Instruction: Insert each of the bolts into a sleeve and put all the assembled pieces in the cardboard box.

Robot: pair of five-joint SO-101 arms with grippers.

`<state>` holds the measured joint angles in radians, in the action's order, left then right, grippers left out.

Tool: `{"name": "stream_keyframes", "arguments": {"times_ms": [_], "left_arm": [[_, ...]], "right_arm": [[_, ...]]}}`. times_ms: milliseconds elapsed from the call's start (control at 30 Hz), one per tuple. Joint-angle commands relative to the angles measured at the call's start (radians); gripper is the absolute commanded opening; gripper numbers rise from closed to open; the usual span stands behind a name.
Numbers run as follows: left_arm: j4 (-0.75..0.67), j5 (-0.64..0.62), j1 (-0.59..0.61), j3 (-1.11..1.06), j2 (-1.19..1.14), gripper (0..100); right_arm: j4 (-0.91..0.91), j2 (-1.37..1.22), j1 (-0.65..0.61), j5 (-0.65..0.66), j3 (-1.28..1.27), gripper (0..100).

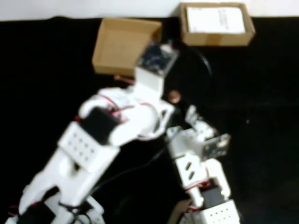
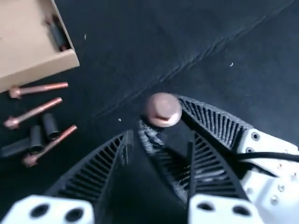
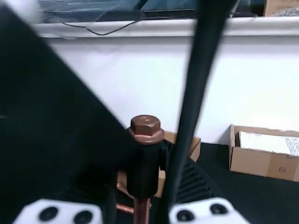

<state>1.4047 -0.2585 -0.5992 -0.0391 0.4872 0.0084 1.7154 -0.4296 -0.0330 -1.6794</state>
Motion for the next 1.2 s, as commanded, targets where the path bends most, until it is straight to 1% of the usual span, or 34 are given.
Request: {"name": "stream_keyframes", "arguments": {"times_ms": [0,67,167,233,300,333,367,433,467,567,600,700,800,867,967,1067,1167], "left_arm": [[0.117,0.009,0.028,0.191,0.010,20],[0.198,0.009,0.068,0.318,0.010,20],[0.292,0.011,0.206,0.515,0.012,18],[0.334,0.023,0.344,0.613,0.012,12],[0.353,0.101,0.483,0.651,0.013,5],[0.354,0.160,0.541,0.650,0.022,2],[0.356,0.209,0.598,0.630,0.039,1],[0.350,0.250,0.688,0.529,0.081,1],[0.350,0.261,0.720,0.464,0.104,1],[0.338,0.310,0.768,0.199,0.183,1],[0.305,0.319,0.783,0.097,0.214,1],[0.143,0.305,0.829,-0.271,0.305,1],[-0.092,0.307,0.885,-0.630,0.366,1],[-0.255,0.302,0.937,-0.816,0.387,3],[-0.476,0.287,0.983,-1.023,0.389,8],[-0.629,0.181,1.030,-1.167,0.389,13],[-0.758,0.143,1.047,-1.270,0.389,15]], "right_arm": [[-0.015,0.007,0.001,-0.003,-0.127,0.6],[-0.007,0.005,0.001,-0.003,-0.096,0.6],[0.073,0.004,0.001,-0.003,-0.007,0.6],[0.119,0.002,0.001,-0.003,0.053,0.6],[0.143,-0.004,0.001,-0.003,0.099,0.6],[0.147,-0.024,0.001,-0.003,0.117,0.6],[0.145,-0.056,0.001,-0.003,0.137,0.6],[0.137,-0.154,0.001,-0.003,0.193,0.6],[0.125,-0.216,0.001,-0.003,0.228,0.6],[0.028,-0.438,0.001,-0.003,0.352,0.6],[0.010,-0.521,0.001,-0.002,0.398,0.6],[-0.002,-0.792,0.007,-0.002,0.542,0.6],[-0.016,-1.047,0.031,-0.002,0.723,0.6],[-0.042,-1.208,0.033,-0.002,0.863,0.6],[-0.047,-1.442,0.030,-0.002,1.098,0.6],[-0.045,-1.676,0.030,-0.003,1.345,0.6],[-0.042,-1.903,0.030,-0.003,1.583,0.6]]}}
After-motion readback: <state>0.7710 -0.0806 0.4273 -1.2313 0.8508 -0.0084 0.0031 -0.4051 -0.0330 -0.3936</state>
